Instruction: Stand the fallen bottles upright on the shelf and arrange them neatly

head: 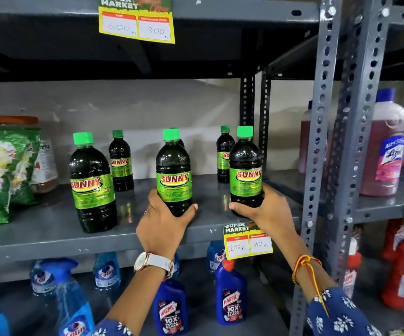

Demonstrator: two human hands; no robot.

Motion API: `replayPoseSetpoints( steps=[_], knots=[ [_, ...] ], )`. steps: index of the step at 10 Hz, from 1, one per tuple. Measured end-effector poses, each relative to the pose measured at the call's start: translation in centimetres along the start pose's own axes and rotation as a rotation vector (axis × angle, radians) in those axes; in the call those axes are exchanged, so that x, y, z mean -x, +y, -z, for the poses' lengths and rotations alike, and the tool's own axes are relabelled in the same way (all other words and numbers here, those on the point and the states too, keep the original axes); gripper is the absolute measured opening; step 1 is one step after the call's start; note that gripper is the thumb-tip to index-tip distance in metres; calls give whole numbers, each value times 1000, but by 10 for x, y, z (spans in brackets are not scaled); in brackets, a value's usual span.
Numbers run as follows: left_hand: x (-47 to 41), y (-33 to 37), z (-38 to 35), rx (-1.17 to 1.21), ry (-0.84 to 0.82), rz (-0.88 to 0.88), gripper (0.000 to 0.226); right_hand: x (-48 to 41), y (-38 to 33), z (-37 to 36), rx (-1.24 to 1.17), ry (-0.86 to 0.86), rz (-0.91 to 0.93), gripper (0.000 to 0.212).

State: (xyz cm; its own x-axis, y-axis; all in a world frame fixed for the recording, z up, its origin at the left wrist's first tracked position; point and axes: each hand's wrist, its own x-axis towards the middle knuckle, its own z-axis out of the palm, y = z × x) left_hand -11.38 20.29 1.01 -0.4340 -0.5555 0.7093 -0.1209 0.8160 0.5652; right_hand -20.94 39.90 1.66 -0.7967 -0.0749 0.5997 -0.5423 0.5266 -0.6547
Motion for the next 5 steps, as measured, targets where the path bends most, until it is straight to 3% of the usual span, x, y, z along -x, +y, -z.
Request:
replayPoseSetpoints(
  steps=[4,5],
  knots=[
    [-1,-2,4,27,-52,-16,97,1,-5,5,-8,-83,2,70],
    [6,-5,13,49,-66,-50,107,10,-11,10,-125,7,-6,81]
  ],
)
